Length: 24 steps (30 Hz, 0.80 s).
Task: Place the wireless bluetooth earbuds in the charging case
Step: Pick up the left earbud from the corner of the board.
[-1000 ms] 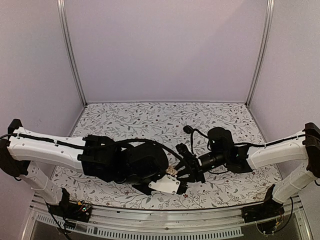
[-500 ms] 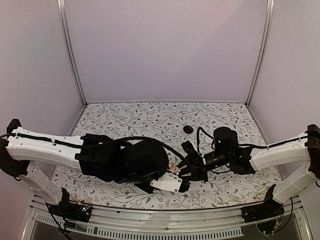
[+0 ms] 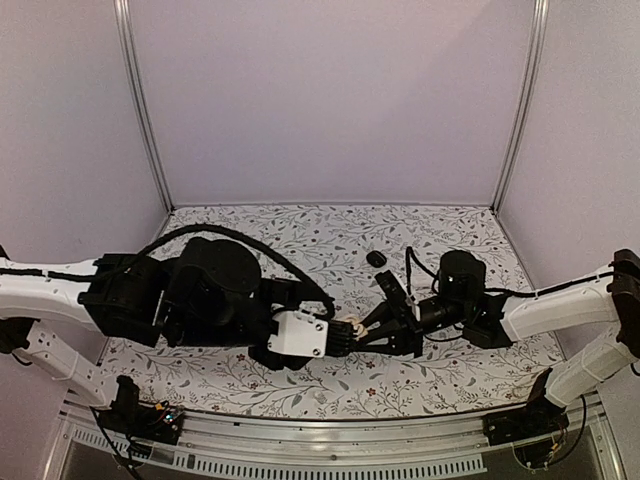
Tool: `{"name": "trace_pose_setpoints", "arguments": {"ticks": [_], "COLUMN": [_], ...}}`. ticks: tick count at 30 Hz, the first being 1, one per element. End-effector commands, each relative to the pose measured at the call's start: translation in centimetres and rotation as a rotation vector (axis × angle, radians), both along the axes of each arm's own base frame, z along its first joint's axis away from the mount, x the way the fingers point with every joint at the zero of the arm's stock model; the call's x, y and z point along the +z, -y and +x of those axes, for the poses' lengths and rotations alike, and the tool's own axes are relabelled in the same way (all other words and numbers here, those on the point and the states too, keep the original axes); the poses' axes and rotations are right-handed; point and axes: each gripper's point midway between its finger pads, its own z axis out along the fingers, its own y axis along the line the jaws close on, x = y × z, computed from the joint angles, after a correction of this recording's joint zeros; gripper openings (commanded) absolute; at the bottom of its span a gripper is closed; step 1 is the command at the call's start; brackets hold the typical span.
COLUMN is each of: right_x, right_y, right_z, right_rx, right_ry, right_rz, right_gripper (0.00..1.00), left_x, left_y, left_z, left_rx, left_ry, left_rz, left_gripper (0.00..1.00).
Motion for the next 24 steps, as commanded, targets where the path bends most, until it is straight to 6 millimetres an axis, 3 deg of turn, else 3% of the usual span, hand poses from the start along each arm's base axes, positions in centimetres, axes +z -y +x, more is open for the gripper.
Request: {"name": "trace_pose_setpoints", "arguments": {"ticks": [1, 4, 7, 11, 15, 19, 21, 24], "right_x": [2.1, 2.2, 1.8, 1.1, 0.3, 0.4, 0.3, 0.0], "right_y": [0.6, 0.8, 1.9, 3.3, 4.4, 5.0, 5.1, 5.1], "right_z": [-0.4, 0.7, 3.3, 4.8, 5.2, 5.3, 5.3, 5.2], "right_rx": [0.020, -0.023, -0.127, -0.200, -0.235, -0.252, -0.252, -0.248], "right_ry": [0.013, -0.004, -0.035, -0.089, -0.114, -0.113, -0.114, -0.119], "right_rz": [0.069, 0.068, 0.054, 0.033, 0.016, 0.014, 0.012, 0.007], "right_gripper": [0.00, 0.00, 0.00, 0.00, 0.00, 0.00, 0.00, 0.00], "left_x": [0.8, 0.6, 0.0, -3.6, -9.4, -15.6, -17.5, -18.7], "left_y": [0.4, -0.1, -0.9, -2.7, -4.9, -7.1, -8.2, -9.0], "left_z": [-0.3, 2.1, 4.2, 5.0, 3.7, -0.9, -2.8, -4.7], "left_rx": [-0.003, 0.103, 0.213, 0.360, 0.543, 0.680, 0.746, 0.766], "left_ry": [-0.041, -0.141, -0.310, -0.584, -0.788, -1.038, -1.090, -1.135], "left_rz": [-0.106, -0.159, -0.231, -0.281, -0.157, 0.031, 0.085, 0.118], "left_gripper": [0.63, 0.62, 0.59, 0.57, 0.56, 0.49, 0.49, 0.42]}}
